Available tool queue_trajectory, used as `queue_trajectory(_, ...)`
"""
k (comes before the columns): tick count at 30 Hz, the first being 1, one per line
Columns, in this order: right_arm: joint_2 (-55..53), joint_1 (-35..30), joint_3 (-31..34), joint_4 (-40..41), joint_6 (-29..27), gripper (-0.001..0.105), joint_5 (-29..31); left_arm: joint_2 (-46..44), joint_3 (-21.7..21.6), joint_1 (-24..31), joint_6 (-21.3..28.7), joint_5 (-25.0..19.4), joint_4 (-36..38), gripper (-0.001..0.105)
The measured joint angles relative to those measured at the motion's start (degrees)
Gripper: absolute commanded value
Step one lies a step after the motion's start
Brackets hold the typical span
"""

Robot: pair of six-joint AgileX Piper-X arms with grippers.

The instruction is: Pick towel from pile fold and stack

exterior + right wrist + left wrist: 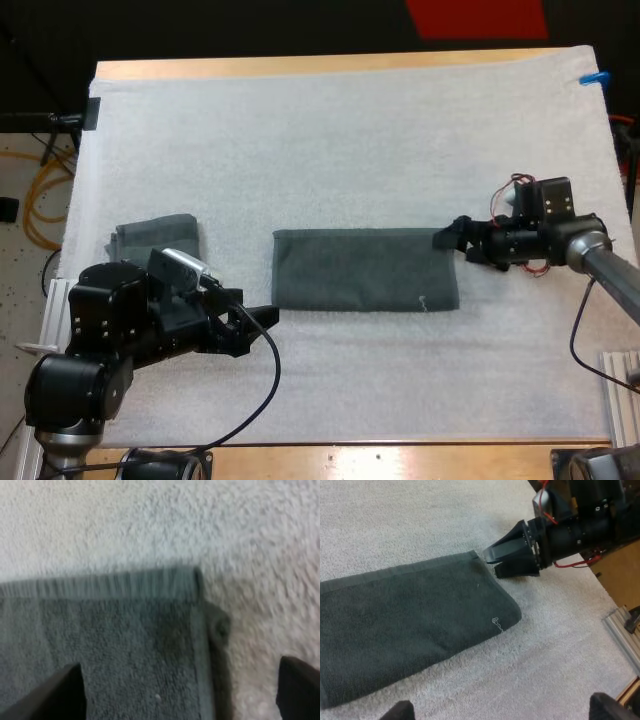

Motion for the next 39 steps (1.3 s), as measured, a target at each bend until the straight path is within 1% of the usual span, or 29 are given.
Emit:
queue_trajectory(8, 2.3, 3.7, -1.7, -0.2, 0.0, 0.075, -1.0, 0.0, 0.0, 0.0, 0.0, 0.4, 0.0, 0.067)
queue_trajectory(13, 2.7, 6.5, -1.8, -0.4, 1.9, 0.075, -3.2, 0.0, 0.0, 0.0, -0.1, 0.9, 0.0, 0.067)
queue_trajectory(17, 2.9, 7.0, -1.8, 0.6, 2.2, 0.073, -4.2, 0.0, 0.0, 0.0, -0.1, 1.0, 0.0, 0.067)
queue_trajectory(18, 2.9, 7.0, -1.8, 1.0, 2.2, 0.069, -4.1, 0.0, 0.0, 0.0, -0.1, 1.0, 0.0, 0.067)
queue_trajectory(20, 2.9, 7.0, -1.8, 1.9, 2.0, 0.055, -3.5, 0.0, 0.0, 0.0, -0.1, 1.0, 0.0, 0.067)
queue_trajectory(21, 2.9, 7.0, -1.8, 2.3, 2.0, 0.044, -2.7, 0.0, 0.0, 0.0, -0.1, 1.0, 0.0, 0.067)
queue_trajectory(22, 3.1, 7.0, -1.8, 2.8, 2.0, 0.029, -2.1, 0.0, 0.0, 0.0, -0.1, 1.1, 0.0, 0.067)
queue_trajectory(23, 3.3, 7.0, -1.8, 3.1, 2.0, 0.023, -1.4, 0.0, 0.0, 0.0, -0.1, 1.3, 0.0, 0.067)
queue_trajectory(24, 3.4, 7.0, -1.8, 3.2, 2.0, 0.008, -0.8, 0.0, 0.0, 0.0, -0.1, 1.7, 0.0, 0.067)
queue_trajectory(25, 3.4, 7.0, -1.8, 3.4, 1.8, 0.001, -0.3, 0.0, 0.0, 0.0, -0.1, 2.1, 0.0, 0.067)
queue_trajectory(28, 3.4, 7.0, -1.8, 4.0, 0.4, 0.001, 1.0, 0.0, 0.0, 0.0, -0.3, 2.4, 0.0, 0.067)
queue_trajectory(30, 3.0, 7.0, -1.8, 5.1, -1.2, 0.001, 2.8, 0.0, 0.0, 0.0, -0.3, 2.5, 0.0, 0.067)
queue_trajectory(32, 1.5, 7.0, -1.9, 8.1, -3.9, 0.001, 7.3, 0.0, 0.0, 0.0, -0.3, 2.9, 0.0, 0.067)
queue_trajectory(34, -0.8, 7.2, -2.6, 12.2, -7.6, 0.001, 12.5, 0.0, 0.0, 0.0, -0.3, 3.4, 0.0, 0.067)
queue_trajectory(39, -6.9, 7.2, -6.4, 23.7, -18.6, 0.001, 28.8, 0.0, 0.0, 0.0, -0.3, 3.6, 0.0, 0.067)
